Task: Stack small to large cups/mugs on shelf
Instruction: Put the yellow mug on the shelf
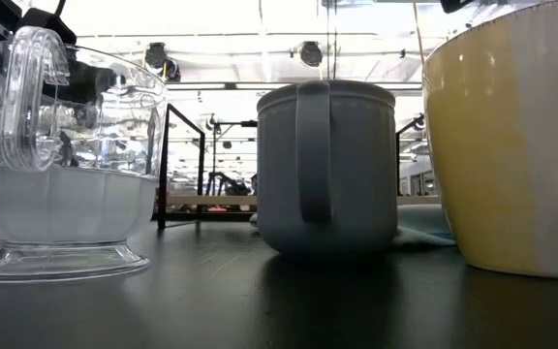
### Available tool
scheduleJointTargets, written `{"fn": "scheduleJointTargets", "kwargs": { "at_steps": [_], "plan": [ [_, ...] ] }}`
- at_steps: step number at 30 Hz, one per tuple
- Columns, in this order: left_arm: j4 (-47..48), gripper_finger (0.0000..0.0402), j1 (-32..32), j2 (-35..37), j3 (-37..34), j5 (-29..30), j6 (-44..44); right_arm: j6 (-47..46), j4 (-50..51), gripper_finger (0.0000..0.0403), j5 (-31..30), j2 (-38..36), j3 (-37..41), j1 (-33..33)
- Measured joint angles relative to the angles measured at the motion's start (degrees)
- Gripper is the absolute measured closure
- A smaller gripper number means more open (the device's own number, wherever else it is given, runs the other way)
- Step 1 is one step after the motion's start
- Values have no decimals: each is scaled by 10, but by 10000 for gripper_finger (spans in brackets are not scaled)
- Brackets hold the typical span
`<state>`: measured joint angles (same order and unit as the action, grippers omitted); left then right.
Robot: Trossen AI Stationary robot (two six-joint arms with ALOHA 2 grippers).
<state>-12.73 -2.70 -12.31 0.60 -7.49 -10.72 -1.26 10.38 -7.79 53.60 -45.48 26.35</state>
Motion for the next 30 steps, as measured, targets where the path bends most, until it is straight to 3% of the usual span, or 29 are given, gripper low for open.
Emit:
{"fn": "scheduleJointTargets", "kwargs": {
  "at_steps": [6,14,25,30],
  "plan": [
    [0,369,0,0,0,0,-2,-56,57,403,-1,47,-48,8],
    [0,369,0,0,0,0,-3,-60,109,403,1,110,-104,35],
    [0,369,0,0,0,0,-5,-66,130,402,1,171,-114,38],
    [0,369,0,0,0,0,-5,-75,119,369,2,199,-114,29]
  ]
}}
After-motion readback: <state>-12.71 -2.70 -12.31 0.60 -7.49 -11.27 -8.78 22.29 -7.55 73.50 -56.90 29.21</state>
